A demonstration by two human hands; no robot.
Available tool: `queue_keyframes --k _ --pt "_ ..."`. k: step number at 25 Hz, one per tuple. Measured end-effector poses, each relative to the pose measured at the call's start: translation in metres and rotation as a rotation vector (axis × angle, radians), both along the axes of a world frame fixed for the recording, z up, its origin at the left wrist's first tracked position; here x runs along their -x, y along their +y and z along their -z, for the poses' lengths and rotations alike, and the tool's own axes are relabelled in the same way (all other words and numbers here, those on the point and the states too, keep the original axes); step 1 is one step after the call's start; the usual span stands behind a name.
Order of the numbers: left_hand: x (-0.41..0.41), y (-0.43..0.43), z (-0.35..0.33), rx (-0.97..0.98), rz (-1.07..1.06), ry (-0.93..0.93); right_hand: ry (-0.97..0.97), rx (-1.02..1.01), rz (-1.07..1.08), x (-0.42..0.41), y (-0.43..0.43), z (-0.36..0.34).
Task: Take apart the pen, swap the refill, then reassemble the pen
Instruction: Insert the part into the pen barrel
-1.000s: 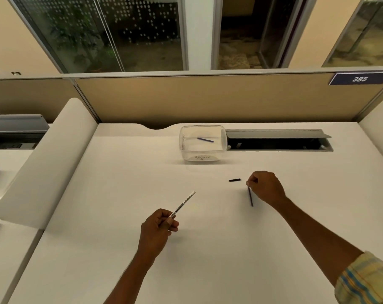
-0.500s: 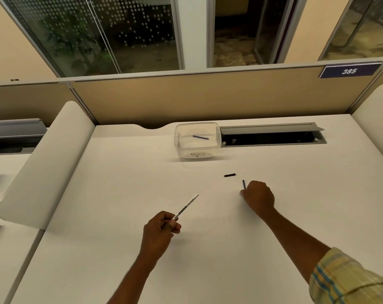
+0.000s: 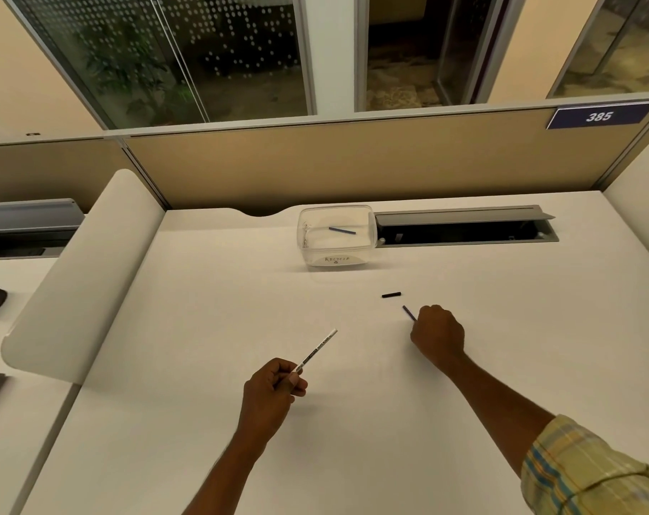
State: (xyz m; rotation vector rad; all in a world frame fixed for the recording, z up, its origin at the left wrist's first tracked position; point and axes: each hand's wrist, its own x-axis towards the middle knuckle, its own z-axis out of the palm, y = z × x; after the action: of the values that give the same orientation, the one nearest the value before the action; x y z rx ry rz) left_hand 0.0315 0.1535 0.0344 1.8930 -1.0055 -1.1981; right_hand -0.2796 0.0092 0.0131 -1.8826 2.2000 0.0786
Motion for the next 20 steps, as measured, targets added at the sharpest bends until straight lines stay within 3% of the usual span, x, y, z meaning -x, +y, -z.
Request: queue_keyframes --k 6,10,12,20 --pt "-0.001 -0.003 0.003 0.001 0.003 0.011 -0.249 -0.013 0.141 0.010 -0.007 -0.005" --pt "-0.001 -0.006 0.003 0.008 0.003 0.019 -0.947 -0.097 0.406 0.018 -0.011 -0.003" --pt "-0.001 -0.008 0.003 0.016 0.006 0.018 -1.138 -0.148 0.483 0.021 -0.010 -0.005" --pt "-0.003 -0.013 0.001 0.028 -0.003 0.033 -1.324 -0.281 0.324 0.016 0.005 -0.015"
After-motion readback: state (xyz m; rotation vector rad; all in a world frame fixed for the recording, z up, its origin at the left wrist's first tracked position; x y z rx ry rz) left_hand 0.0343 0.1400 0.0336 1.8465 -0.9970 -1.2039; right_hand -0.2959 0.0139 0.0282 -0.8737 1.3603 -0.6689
